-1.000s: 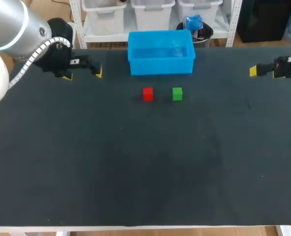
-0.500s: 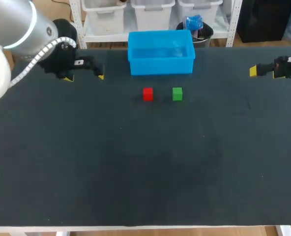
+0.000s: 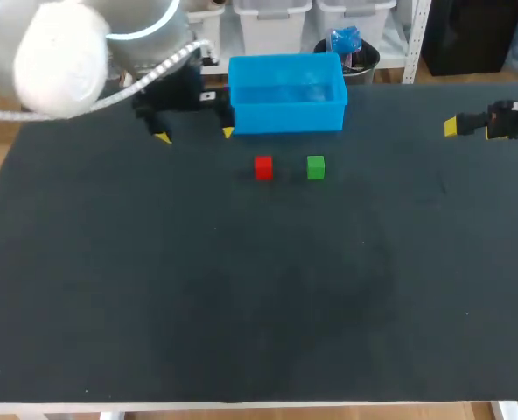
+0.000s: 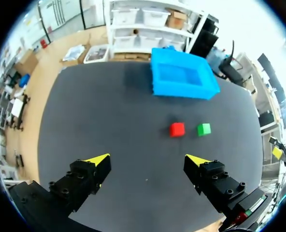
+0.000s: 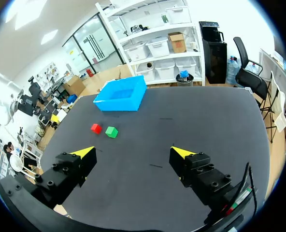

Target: Use the left arm to pick the red cube and place it into the blue plastic box first, then use the right arm to grasp the green cube and put it into the same blue plastic box after the first action is fully finished.

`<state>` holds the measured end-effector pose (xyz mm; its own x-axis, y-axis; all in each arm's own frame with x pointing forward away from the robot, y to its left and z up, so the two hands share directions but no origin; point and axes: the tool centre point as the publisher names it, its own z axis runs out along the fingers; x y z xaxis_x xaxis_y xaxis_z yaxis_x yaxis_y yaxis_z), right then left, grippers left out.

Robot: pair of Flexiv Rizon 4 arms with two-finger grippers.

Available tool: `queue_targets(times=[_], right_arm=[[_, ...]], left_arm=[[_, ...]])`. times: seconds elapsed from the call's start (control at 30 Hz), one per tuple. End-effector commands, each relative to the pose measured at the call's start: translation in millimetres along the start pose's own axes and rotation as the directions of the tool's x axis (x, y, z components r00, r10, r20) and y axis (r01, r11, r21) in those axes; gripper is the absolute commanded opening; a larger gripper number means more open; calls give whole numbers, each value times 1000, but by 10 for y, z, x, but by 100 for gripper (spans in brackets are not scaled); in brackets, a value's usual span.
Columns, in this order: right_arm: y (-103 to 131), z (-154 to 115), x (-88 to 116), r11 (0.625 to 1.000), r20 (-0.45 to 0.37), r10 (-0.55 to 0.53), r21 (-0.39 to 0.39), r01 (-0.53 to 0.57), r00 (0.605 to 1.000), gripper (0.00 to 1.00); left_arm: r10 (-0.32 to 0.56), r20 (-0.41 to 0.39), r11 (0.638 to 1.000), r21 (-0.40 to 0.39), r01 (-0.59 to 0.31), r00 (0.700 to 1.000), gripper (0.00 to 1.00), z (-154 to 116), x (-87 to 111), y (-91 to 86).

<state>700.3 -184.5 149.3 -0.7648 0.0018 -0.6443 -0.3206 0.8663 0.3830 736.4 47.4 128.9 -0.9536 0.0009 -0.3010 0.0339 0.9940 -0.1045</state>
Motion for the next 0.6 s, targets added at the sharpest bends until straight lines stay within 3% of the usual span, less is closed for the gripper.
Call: queue_targets(times=[0.03, 0.6], right_arm=[[-3, 2, -1, 1000, -1, -1, -1, 1, 1000, 100], [-3, 2, -1, 1000, -1, -1, -1, 1, 1000, 100]], left_arm=[[3, -31, 997, -75, -5, 1000, 100, 101, -78, -147], [63, -35, 995, -79, -65, 997, 100, 267, -147, -566]])
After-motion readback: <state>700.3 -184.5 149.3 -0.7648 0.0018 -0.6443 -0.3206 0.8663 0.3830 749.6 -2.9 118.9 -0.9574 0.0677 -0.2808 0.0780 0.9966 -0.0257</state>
